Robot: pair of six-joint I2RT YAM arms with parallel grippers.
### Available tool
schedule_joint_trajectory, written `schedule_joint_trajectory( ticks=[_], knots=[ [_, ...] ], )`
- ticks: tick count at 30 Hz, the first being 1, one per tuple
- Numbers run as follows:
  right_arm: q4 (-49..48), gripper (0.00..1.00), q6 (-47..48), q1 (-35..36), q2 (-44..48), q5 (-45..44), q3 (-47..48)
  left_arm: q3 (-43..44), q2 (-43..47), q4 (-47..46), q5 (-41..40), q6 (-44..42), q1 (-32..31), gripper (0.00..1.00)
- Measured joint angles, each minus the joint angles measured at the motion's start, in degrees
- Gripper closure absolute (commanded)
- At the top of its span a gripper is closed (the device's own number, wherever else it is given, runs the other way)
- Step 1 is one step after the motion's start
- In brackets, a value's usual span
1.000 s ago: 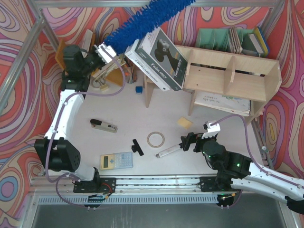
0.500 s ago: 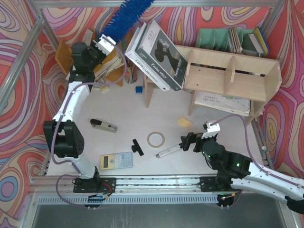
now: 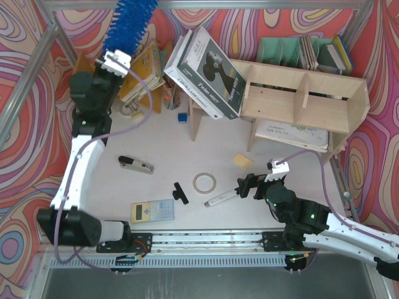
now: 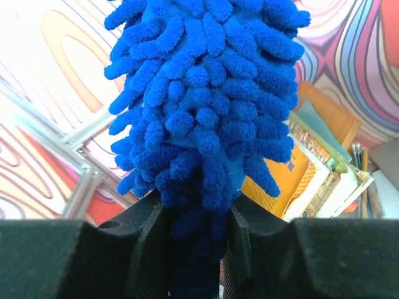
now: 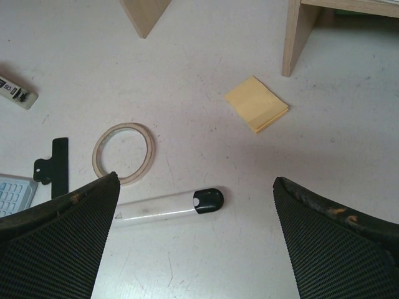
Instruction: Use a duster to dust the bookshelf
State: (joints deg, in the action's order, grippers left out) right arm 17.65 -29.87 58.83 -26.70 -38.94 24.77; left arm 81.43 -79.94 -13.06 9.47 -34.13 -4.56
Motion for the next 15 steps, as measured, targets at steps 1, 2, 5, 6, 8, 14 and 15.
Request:
schedule_joint_trajectory(
  ticks=[1, 2, 5, 6, 8, 14, 15],
  knots=[
    [0.0, 0.02, 0.0, 0.0, 0.1, 0.0, 0.0, -1.2, 2.7, -0.3, -0.2, 0.5, -0.2, 1.00],
    [0.0, 0.02, 0.0, 0.0, 0.2, 0.0, 0.0, -2.1, 5.1, -0.2, -0.4, 0.9, -0.5, 1.00],
    [0.0, 0.02, 0.0, 0.0, 0.9, 0.0, 0.0, -2.6, 11.5, 3.1, -0.4, 1.3, -2.7, 1.00],
    [0.0, 0.02, 0.0, 0.0, 1.2, 0.0, 0.0, -3.0, 13.4, 4.4, -0.5, 1.4, -4.0, 1.00],
    [0.0, 0.02, 0.0, 0.0, 1.6, -0.1, 0.0, -4.3, 17.2, 7.6, -0.5, 1.8, -7.1, 1.00],
    [0.1, 0.02, 0.0, 0.0, 1.9, -0.1, 0.0, -8.0, 25.2, 18.7, -5.9, 4.8, -19.6, 1.00],
    [0.1, 0.02, 0.0, 0.0, 1.9, -0.1, 0.0, -8.5, 26.1, 20.5, -7.7, 6.3, -21.7, 1.00]
  ],
)
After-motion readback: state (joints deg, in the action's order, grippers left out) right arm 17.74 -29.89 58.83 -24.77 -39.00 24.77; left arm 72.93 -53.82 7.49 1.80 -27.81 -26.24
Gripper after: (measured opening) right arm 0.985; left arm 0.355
